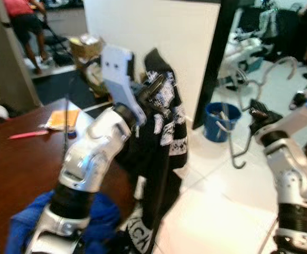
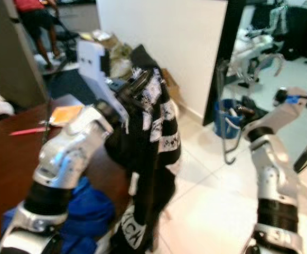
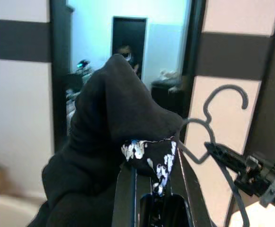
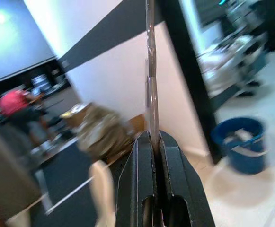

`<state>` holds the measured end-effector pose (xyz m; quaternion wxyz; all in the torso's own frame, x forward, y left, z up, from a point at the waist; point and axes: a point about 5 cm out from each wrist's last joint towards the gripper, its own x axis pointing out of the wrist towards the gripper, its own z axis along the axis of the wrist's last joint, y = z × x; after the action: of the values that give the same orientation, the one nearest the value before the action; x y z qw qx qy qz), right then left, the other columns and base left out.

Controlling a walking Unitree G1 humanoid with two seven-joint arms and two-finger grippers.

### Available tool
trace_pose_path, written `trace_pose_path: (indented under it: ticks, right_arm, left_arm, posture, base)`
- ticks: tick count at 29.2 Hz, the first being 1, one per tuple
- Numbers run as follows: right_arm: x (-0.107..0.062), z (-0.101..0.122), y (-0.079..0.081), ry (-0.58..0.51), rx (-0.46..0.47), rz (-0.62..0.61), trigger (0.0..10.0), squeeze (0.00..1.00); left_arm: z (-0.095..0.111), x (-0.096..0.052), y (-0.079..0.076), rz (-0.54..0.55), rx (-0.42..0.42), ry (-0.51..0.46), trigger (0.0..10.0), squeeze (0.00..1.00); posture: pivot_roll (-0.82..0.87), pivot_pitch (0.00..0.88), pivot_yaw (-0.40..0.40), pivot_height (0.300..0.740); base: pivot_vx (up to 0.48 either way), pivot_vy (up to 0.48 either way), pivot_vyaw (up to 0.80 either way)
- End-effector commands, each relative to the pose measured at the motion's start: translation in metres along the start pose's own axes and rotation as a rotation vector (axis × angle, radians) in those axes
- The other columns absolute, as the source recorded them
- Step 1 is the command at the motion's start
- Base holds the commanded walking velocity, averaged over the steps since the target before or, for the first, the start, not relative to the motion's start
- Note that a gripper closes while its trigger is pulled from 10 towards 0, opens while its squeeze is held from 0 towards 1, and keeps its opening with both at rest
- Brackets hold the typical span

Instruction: Hang hanger

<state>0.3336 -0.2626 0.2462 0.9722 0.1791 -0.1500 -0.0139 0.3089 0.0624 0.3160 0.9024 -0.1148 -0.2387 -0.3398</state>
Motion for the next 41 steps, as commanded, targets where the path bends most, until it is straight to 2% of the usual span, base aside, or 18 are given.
trace_pose_path:
  ticks: [1,10,19,22,26,29,32,41]
  right_arm:
    - [0.0,-0.001,0.003,-0.007,-0.01,0.009,10.0,0.0]
    - [-0.002,0.0,0.006,-0.022,-0.036,0.021,10.0,0.0]
    - [-0.001,-0.001,0.007,-0.009,-0.042,0.023,10.0,0.0]
    - [-0.001,-0.004,0.009,0.017,-0.041,0.035,10.0,0.0]
    - [-0.006,-0.016,0.008,0.062,-0.057,0.039,10.0,0.0]
    - [-0.007,-0.018,0.008,0.072,-0.059,0.041,10.0,0.0]
    - [-0.011,-0.025,0.009,0.101,-0.077,0.051,10.0,0.0]
    - [-0.013,-0.031,0.012,0.139,-0.117,0.066,10.0,0.0]
  left_arm:
    - [0.006,0.0,-0.002,0.006,0.008,-0.032,10.0,0.0]
    - [0.003,0.0,-0.014,-0.006,-0.022,-0.031,10.0,0.0]
    - [0.0,-0.003,-0.012,0.006,-0.023,-0.019,10.0,0.0]
    - [-0.005,-0.005,-0.008,0.021,-0.027,0.003,10.0,0.0]
    - [-0.027,-0.021,0.012,0.094,0.023,0.115,10.0,0.0]
    - [-0.03,-0.025,0.016,0.108,0.026,0.129,10.0,0.0]
    - [-0.036,-0.038,0.024,0.141,0.037,0.167,10.0,0.0]
    - [-0.056,-0.069,0.046,0.225,0.146,0.284,10.0,0.0]
  posture:
    - [0.05,0.0,-0.049,0.74]
    - [0.04,0.0,-0.054,0.74]
    - [0.04,0.0,-0.057,0.74]
    - [0.03,0.0,-0.057,0.74]
    - [0.03,0.0,-0.057,0.74]
    - [0.03,0.0,-0.057,0.74]
    - [0.03,0.0,-0.062,0.74]
    - [0.02,0.0,-0.07,0.74]
  base:
    - [0.0,-0.48,-0.8]
    - [0.0,-0.48,0.0]
    - [0.0,-0.48,0.0]
    - [0.0,-0.48,-0.8]
    - [0.0,0.0,-0.8]
    - [0.0,0.0,-0.8]
    - [0.0,0.0,-0.8]
    - [0.0,0.0,-0.8]
